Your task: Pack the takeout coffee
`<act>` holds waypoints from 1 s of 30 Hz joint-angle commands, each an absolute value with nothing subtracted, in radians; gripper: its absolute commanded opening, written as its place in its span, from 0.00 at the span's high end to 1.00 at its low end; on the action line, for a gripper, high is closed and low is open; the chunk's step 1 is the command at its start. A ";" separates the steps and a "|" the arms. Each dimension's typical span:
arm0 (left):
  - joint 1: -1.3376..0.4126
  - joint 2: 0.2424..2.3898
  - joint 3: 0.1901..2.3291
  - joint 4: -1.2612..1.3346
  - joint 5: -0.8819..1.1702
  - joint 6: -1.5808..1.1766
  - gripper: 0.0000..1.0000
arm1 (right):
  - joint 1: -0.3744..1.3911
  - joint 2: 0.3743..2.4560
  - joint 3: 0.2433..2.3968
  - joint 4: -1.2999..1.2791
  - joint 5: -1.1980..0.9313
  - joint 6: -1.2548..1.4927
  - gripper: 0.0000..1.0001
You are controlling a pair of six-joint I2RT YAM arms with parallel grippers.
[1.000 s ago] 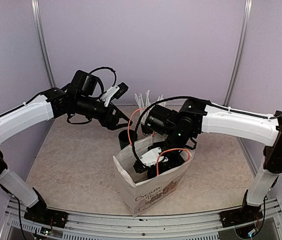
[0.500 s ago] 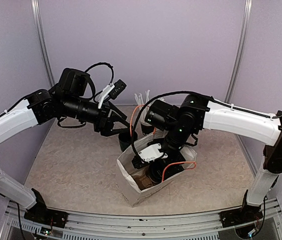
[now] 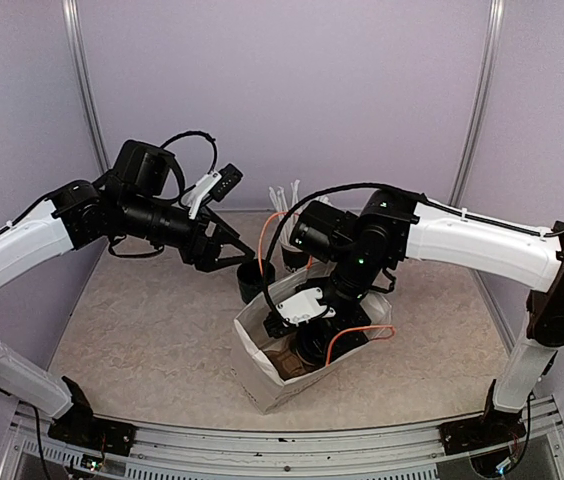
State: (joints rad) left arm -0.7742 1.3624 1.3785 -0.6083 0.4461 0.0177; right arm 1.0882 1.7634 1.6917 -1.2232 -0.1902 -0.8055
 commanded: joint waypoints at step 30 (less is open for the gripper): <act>-0.793 1.472 1.465 -0.427 0.589 -0.085 1.00 | 1.091 1.713 1.750 -1.228 -0.185 -0.805 0.12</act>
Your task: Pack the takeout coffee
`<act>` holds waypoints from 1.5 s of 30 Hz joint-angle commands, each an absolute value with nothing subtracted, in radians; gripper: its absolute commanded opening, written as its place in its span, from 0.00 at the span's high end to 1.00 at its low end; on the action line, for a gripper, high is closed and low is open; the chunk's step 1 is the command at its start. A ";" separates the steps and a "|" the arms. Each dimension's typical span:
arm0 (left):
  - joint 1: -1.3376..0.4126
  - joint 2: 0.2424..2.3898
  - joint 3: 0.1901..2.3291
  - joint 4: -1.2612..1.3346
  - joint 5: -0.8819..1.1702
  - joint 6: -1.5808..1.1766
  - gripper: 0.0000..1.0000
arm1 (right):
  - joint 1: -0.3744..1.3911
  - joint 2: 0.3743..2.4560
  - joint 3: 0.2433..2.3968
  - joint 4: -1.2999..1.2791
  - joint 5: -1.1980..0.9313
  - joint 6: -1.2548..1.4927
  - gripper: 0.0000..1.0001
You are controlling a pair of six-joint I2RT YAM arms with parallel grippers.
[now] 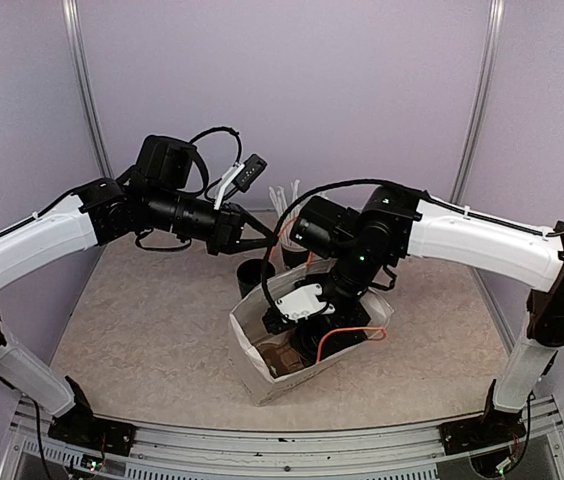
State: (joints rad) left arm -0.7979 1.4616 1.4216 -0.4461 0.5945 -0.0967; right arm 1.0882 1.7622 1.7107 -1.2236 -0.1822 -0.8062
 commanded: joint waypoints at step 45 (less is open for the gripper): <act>-0.886 1.456 1.429 -0.513 0.238 -0.003 0.41 | 1.091 1.674 1.816 -1.258 -0.176 -0.821 0.11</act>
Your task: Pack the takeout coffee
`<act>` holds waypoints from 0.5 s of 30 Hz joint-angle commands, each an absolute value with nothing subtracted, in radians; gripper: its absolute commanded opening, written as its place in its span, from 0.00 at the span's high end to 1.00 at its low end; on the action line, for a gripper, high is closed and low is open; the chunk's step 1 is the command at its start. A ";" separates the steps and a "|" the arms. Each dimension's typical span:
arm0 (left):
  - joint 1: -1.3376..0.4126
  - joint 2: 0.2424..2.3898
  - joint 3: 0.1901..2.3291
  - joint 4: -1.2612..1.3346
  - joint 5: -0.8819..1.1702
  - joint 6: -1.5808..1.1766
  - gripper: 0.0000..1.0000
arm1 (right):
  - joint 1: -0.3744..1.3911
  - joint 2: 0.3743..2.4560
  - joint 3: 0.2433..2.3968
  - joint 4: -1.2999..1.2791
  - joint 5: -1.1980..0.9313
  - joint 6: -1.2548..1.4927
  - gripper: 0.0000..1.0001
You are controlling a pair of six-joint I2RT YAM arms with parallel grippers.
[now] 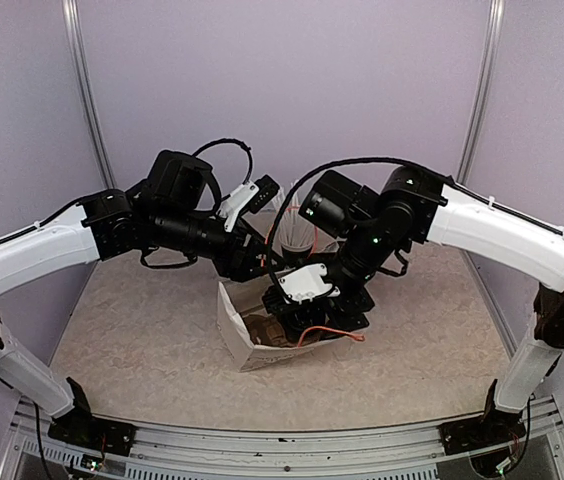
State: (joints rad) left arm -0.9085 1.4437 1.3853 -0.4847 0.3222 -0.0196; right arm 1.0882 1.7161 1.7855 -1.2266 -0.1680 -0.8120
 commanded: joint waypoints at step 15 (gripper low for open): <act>-0.758 1.475 1.451 -0.512 0.203 0.028 0.41 | 0.878 1.642 2.023 -1.281 -0.301 -0.840 0.12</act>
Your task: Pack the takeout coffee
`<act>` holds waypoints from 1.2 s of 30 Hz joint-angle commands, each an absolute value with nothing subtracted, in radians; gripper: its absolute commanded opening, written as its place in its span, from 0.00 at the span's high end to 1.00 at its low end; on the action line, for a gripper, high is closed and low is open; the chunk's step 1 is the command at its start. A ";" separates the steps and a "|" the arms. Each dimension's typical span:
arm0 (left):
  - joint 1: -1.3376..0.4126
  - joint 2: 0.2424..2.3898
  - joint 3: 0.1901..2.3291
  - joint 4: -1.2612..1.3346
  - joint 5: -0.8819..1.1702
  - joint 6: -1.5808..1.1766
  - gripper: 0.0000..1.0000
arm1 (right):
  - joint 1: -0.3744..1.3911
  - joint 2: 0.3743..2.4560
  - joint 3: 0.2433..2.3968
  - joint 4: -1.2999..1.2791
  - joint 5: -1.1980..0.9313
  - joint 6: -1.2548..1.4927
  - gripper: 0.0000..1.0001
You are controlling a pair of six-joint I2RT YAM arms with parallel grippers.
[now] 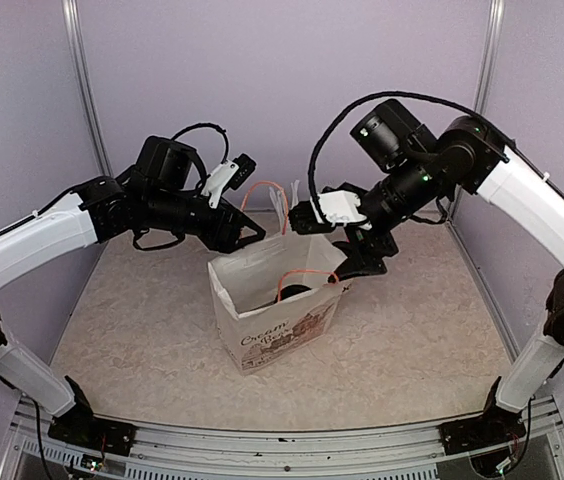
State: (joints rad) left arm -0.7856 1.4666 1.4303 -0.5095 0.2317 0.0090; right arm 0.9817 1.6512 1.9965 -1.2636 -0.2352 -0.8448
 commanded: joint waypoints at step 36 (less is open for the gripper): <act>-0.742 1.201 1.366 -0.449 -0.054 -0.070 0.05 | 0.426 2.180 2.074 -1.094 -0.334 -0.620 0.07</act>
State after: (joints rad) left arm -0.7471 1.2076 1.3834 -0.4522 -0.0326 -0.0570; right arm 0.4294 2.1502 2.0457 -1.0935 -0.3180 -0.6331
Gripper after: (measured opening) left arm 0.957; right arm 0.949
